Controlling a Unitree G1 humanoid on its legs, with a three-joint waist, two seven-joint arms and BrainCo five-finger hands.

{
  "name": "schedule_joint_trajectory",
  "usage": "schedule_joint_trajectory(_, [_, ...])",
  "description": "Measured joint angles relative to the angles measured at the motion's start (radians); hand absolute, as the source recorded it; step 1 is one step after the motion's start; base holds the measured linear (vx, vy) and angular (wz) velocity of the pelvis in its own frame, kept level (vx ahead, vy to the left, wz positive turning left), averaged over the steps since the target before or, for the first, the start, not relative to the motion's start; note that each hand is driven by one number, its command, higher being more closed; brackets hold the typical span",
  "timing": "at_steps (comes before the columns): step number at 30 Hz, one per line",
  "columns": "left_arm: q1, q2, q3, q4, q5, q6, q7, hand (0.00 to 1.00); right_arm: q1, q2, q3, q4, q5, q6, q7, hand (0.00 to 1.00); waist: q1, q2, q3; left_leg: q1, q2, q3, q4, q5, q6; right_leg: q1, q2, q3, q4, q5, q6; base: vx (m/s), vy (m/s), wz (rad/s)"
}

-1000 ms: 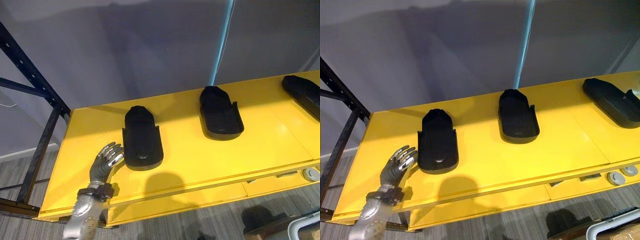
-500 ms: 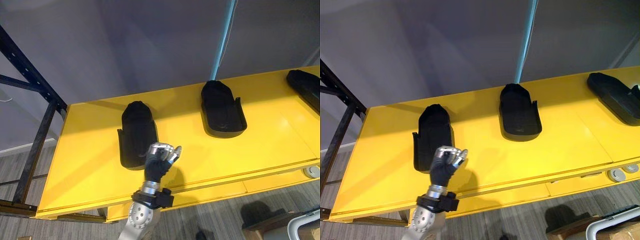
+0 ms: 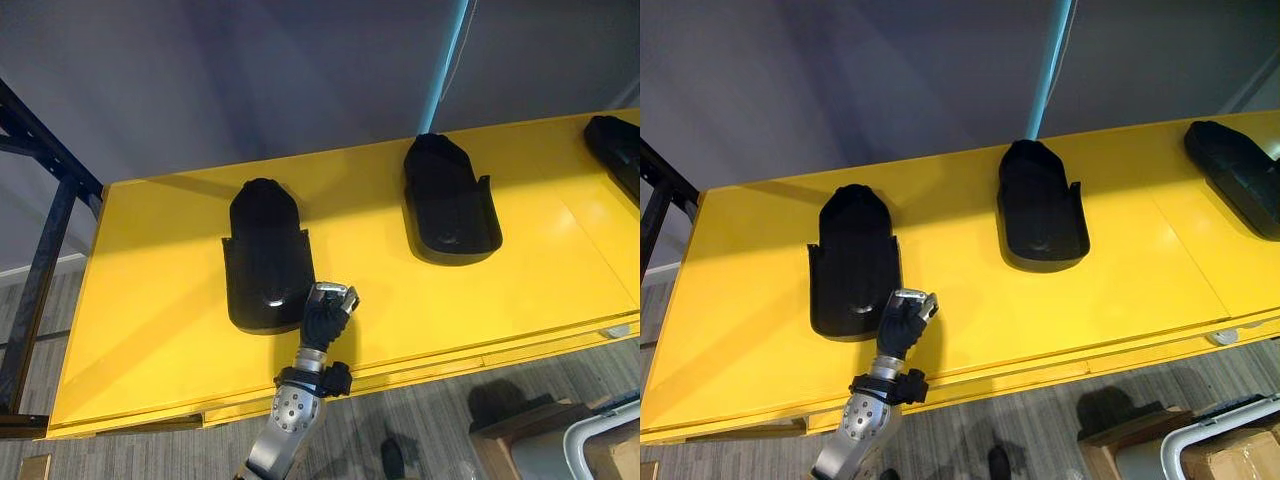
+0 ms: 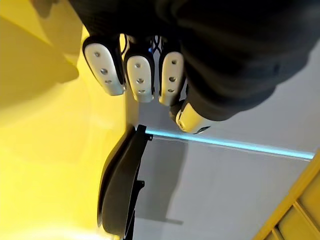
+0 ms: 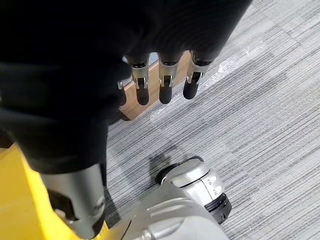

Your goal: Walk over and take plastic housings, then place them on the shelf

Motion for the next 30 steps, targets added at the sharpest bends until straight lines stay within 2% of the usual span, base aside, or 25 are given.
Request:
schedule_joint_trajectory(6, [0.004, -0.011, 0.067, 0.000, 0.010, 0.004, 0.010, 1.00, 0.000, 0.000, 0.000, 0.001, 0.000, 0.000, -0.003, 0.00, -0.001, 0.000, 0.011, -0.003, 0.000, 0.000, 0.000, -0.001, -0.001, -0.003, 0.000, 0.000, 0.000, -0.004, 0.005, 0.00, 0.000, 0.00])
schedule_joint_trajectory(13, [-0.072, -0.010, 0.175, 0.024, 0.039, 0.014, 0.069, 1.00, 0.000, 0.002, 0.000, 0.004, 0.000, 0.000, -0.003, 0.00, -0.002, 0.000, 0.015, -0.019, 0.000, 0.000, 0.000, -0.003, -0.001, -0.017, 0.000, 0.001, -0.001, -0.004, 0.004, 0.02, -0.005, 0.00])
schedule_joint_trajectory(22, [-0.158, 0.004, 0.226, 0.045, 0.039, 0.020, 0.108, 1.00, 0.000, 0.007, -0.001, 0.001, 0.005, 0.000, 0.001, 0.00, -0.010, -0.003, 0.024, -0.018, 0.000, 0.008, 0.000, -0.006, -0.002, -0.021, 0.001, 0.011, -0.001, -0.004, 0.004, 0.00, -0.005, -0.02])
schedule_joint_trajectory(23, [-0.162, 0.004, 0.227, 0.045, 0.039, 0.020, 0.109, 0.00, 0.000, 0.008, -0.001, 0.000, 0.011, 0.000, 0.001, 0.00, -0.014, -0.003, 0.024, -0.018, 0.000, 0.008, 0.000, -0.006, -0.002, -0.021, 0.001, 0.011, -0.001, -0.004, 0.004, 0.00, 0.000, 0.00])
schedule_joint_trajectory(27, [-0.170, 0.004, 0.210, 0.026, 0.038, 0.020, 0.106, 0.00, 0.000, 0.011, -0.004, 0.001, 0.018, 0.000, 0.002, 0.00, -0.018, -0.003, 0.024, -0.018, 0.000, 0.008, 0.000, -0.006, -0.002, -0.021, 0.001, 0.011, -0.001, -0.004, 0.004, 0.00, 0.000, 0.00])
schedule_joint_trajectory(30, [-0.169, 0.024, 0.171, -0.084, 0.037, 0.012, 0.076, 0.00, 0.000, 0.027, -0.045, 0.003, 0.019, 0.000, 0.008, 0.00, -0.018, -0.003, 0.024, -0.012, 0.000, 0.006, 0.000, -0.006, -0.001, -0.013, 0.001, 0.011, -0.002, -0.004, 0.004, 0.00, 0.000, 0.00])
